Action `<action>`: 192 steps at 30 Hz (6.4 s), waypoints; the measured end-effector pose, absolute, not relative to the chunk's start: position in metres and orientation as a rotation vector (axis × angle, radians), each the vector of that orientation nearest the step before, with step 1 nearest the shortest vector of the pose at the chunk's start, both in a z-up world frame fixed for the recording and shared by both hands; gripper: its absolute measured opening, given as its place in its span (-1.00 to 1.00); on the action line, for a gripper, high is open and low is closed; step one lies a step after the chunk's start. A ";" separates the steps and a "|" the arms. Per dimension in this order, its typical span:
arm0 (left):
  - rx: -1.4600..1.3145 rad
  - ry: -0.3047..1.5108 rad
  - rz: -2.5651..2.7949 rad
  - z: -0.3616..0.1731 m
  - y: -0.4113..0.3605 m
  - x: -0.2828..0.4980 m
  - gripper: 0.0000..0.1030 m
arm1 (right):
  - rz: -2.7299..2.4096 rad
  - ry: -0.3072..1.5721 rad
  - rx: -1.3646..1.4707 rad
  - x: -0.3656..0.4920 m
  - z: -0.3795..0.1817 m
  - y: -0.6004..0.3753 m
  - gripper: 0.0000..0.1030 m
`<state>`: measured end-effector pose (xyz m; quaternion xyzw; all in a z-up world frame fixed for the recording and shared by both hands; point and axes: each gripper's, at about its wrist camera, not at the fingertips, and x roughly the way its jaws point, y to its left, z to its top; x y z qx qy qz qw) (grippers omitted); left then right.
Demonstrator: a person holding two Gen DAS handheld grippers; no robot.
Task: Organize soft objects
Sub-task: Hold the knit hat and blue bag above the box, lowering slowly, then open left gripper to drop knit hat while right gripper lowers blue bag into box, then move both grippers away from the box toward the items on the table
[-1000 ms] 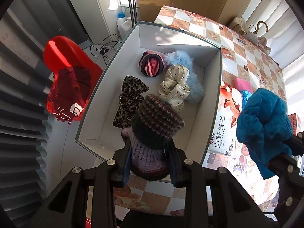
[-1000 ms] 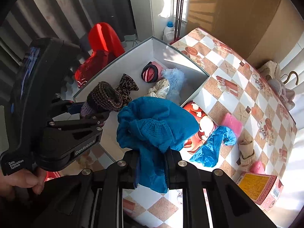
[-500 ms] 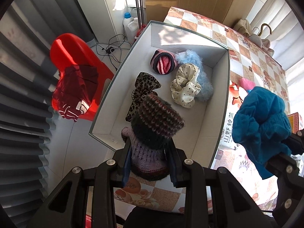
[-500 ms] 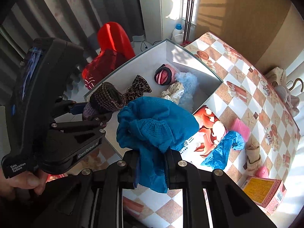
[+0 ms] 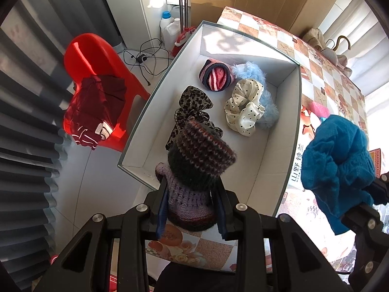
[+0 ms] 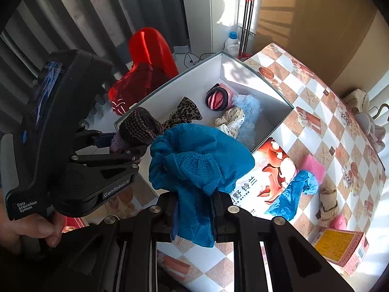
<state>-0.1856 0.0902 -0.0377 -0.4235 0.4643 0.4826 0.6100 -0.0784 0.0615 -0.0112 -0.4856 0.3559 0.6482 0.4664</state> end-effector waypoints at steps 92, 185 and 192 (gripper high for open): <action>-0.973 1.074 0.999 -0.049 0.163 -0.162 -0.30 | 1.452 0.879 -1.227 -0.072 -0.012 0.171 -0.62; -0.486 1.340 0.509 -0.046 0.044 0.004 0.52 | 0.985 1.347 -1.017 0.106 -0.112 -0.038 0.33; -0.452 1.400 0.473 -0.058 0.037 0.036 0.52 | 0.990 1.364 -1.029 0.118 -0.116 -0.051 0.56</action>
